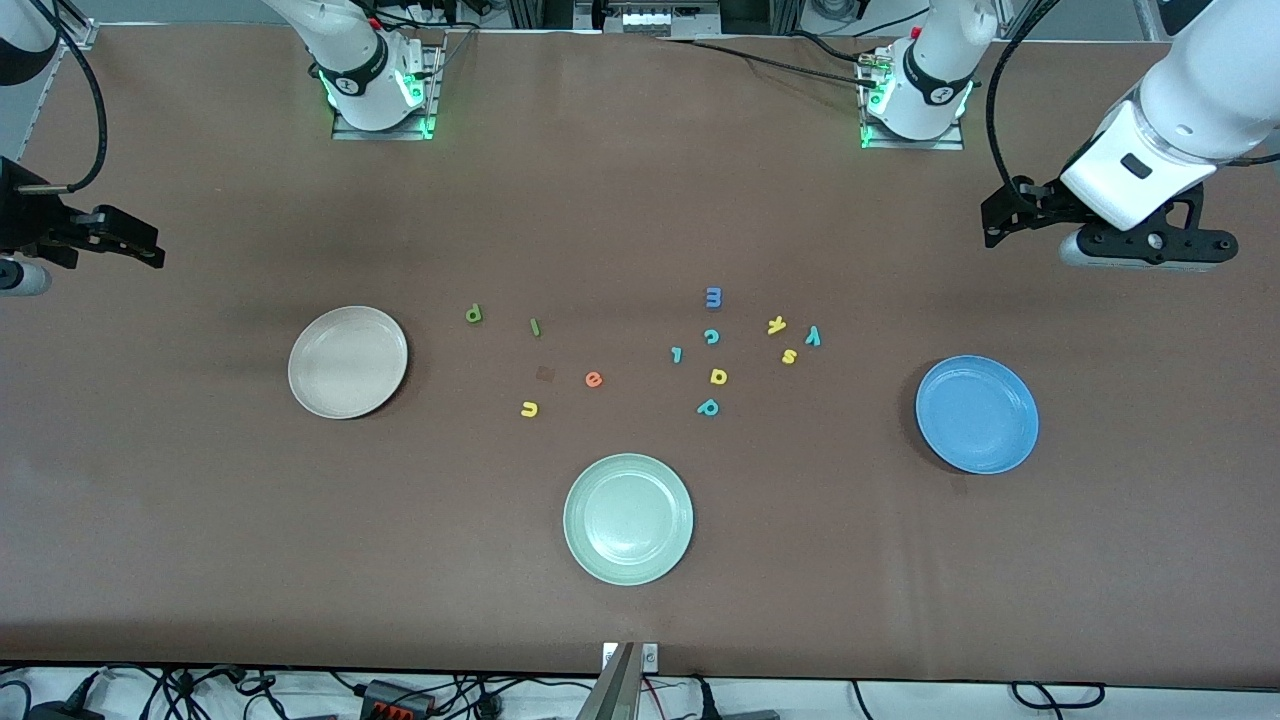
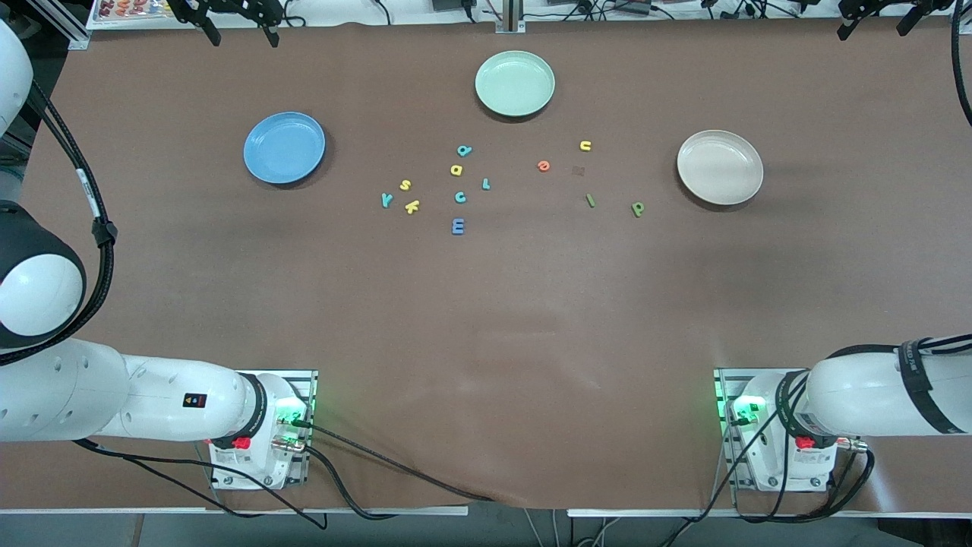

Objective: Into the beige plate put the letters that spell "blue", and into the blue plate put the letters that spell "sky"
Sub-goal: 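Move both grippers from rest toward the scattered foam letters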

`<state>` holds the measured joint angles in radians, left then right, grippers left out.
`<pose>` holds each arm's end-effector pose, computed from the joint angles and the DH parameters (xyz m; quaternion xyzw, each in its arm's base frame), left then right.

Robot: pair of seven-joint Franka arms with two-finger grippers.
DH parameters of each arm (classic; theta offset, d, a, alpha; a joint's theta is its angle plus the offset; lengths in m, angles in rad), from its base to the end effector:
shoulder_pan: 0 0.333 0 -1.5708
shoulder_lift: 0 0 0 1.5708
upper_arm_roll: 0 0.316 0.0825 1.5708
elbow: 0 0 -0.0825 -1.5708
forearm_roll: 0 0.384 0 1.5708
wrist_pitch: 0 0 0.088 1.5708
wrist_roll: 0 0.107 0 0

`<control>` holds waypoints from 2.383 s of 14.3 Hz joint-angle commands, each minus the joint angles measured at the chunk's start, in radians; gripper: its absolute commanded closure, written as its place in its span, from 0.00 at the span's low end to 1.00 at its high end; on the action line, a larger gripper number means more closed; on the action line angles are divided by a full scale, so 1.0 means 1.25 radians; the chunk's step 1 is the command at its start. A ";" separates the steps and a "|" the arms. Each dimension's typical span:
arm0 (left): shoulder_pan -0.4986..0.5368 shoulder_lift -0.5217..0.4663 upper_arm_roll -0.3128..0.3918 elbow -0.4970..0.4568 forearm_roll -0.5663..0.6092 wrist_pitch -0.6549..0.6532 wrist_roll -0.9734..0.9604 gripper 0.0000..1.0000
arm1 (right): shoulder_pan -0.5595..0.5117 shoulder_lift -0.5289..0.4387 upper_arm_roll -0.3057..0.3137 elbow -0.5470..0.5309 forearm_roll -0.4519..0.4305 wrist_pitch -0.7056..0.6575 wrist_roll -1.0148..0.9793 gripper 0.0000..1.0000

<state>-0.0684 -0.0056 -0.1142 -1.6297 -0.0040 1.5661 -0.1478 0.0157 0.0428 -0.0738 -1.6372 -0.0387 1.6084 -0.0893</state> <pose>0.5410 -0.1005 0.5994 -0.9994 0.0173 0.0289 0.0031 0.5656 -0.0361 0.5725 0.9990 0.0170 -0.0372 0.0182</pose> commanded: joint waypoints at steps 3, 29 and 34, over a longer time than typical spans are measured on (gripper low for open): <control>0.000 0.008 -0.001 0.023 -0.007 -0.022 0.000 0.00 | -0.001 -0.017 0.003 -0.017 -0.005 0.002 0.002 0.00; -0.067 0.234 -0.025 0.003 -0.020 0.123 -0.011 0.00 | 0.117 0.173 0.010 0.005 0.044 0.007 0.010 0.00; -0.107 0.233 -0.026 -0.252 -0.019 0.416 -0.072 0.00 | 0.224 0.235 0.010 -0.054 0.105 0.087 0.102 0.00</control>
<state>-0.1840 0.3214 -0.1488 -1.8288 -0.0239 1.9993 -0.2055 0.2700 0.3321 -0.0558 -1.6485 0.0447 1.6594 0.0160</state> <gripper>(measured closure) 0.000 0.000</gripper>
